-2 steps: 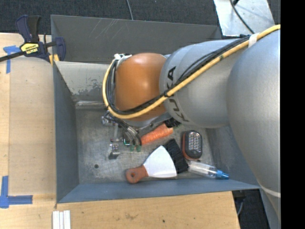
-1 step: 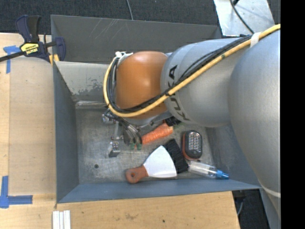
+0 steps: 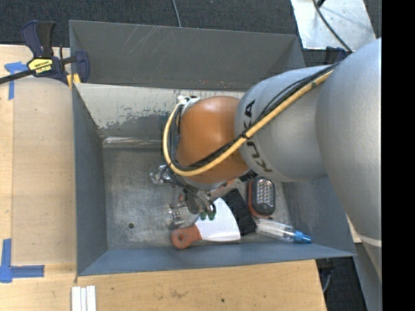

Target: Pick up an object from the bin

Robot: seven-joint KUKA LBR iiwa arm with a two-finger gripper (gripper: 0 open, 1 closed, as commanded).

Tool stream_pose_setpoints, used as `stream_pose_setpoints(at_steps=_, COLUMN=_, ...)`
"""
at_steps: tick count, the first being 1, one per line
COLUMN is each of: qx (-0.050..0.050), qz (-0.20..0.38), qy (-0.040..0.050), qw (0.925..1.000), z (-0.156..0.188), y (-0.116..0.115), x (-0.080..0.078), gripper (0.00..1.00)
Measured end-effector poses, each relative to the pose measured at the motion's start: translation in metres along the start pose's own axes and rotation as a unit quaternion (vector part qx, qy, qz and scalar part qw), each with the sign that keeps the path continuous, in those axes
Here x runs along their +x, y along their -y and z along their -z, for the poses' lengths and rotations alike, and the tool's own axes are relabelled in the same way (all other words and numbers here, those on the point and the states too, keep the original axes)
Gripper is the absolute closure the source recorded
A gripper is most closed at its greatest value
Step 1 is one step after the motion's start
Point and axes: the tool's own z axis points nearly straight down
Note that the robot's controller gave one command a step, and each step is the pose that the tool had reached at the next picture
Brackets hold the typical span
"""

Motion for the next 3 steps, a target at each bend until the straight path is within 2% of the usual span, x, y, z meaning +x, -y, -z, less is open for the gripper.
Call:
stream_pose_setpoints(at_steps=1, qx=0.001, qz=0.041, qy=-0.0075, qw=0.9991, z=0.0, y=0.042, x=-0.039, gripper=0.0)
stream_pose_setpoints(at_steps=2, qx=0.001, qz=0.014, qy=-0.0027, qw=0.9999, z=0.006, y=0.066, x=-0.005, gripper=0.0)
stream_pose_setpoints(at_steps=3, qx=0.001, qz=0.092, qy=-0.0044, qw=0.9958, z=-0.021, y=0.101, x=-0.023, gripper=0.0)
